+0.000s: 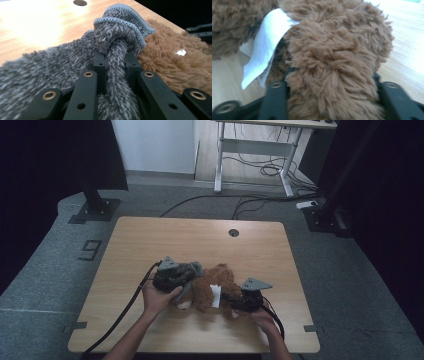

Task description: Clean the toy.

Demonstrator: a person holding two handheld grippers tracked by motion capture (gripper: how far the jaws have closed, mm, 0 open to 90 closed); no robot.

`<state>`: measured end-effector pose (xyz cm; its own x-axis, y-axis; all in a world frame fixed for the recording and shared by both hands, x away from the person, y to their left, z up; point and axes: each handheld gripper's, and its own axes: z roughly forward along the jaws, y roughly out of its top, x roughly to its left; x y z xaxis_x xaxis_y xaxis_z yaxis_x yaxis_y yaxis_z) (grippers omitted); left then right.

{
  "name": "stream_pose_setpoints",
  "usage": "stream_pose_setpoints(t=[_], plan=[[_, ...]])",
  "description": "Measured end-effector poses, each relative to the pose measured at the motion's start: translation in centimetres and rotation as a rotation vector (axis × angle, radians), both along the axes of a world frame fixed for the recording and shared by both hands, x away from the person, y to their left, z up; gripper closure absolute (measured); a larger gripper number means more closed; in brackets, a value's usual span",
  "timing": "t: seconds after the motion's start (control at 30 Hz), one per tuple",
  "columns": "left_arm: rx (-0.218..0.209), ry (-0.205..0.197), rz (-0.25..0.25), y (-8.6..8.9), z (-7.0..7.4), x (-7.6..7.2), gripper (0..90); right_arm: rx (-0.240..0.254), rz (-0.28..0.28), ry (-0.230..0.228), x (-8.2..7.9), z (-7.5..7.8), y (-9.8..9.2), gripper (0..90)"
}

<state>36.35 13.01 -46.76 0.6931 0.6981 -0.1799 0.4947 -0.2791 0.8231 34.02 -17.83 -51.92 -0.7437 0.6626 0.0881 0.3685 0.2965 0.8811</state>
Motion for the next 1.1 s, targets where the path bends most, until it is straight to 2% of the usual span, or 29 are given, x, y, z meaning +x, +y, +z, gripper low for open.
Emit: stream_pose_setpoints(t=[0.1, 0.2, 0.3, 0.4, 0.47, 0.53, 0.67, 0.77, 0.87, 0.93, 1.03, 1.1], plan=[[-0.006, -0.007, -0.005, 0.2, -0.2, -0.6, 76.4, 0.007, 0.015, 0.021, -0.2, 0.4, -0.2, 27.6], [-0.017, -0.013, -0.007, 0.4, -0.5, -1.0, 76.4, 0.043, 0.023, 0.043, -0.4, 1.0, -0.8, 22.0], [-0.031, -0.017, -0.008, 0.6, -0.7, -1.5, 76.5, 0.087, 0.009, 0.049, -0.6, 1.8, -1.7, 20.4], [-0.040, -0.028, -0.010, 0.7, -0.9, -2.2, 76.5, 0.141, -0.010, 0.036, -0.7, 2.8, -2.2, 20.4], [-0.047, -0.035, -0.011, 0.8, -1.0, -2.8, 76.5, 0.154, -0.015, 0.035, -0.5, 3.2, -2.1, 20.4], [-0.056, -0.042, -0.013, 1.0, -1.1, -3.4, 76.4, 0.157, -0.002, 0.055, -0.2, 3.3, -1.6, 20.2], [-0.073, -0.046, -0.020, 1.6, -1.5, -4.3, 76.4, 0.104, 0.066, 0.130, 0.1, 2.4, 0.2, 20.0], [-0.084, -0.042, -0.032, 2.0, -1.7, -4.9, 76.4, 0.059, 0.087, 0.156, -0.3, 1.8, 0.9, 26.9], [-0.084, -0.033, -0.050, 2.2, -1.9, -5.5, 76.4, -0.002, 0.097, 0.164, -1.1, 1.3, 1.4, 36.9], [-0.083, -0.033, -0.056, 2.3, -2.0, -5.8, 76.5, -0.047, 0.102, 0.154, -1.6, 0.6, 1.9, 42.2], [-0.090, -0.042, -0.051, 2.3, -2.2, -6.0, 76.5, -0.065, 0.077, 0.140, -1.9, 0.2, 2.3, 47.2], [-0.088, -0.054, -0.041, 2.1, -2.3, -5.9, 76.5, -0.101, 0.050, 0.115, -2.0, 0.2, 2.6, 49.2]])
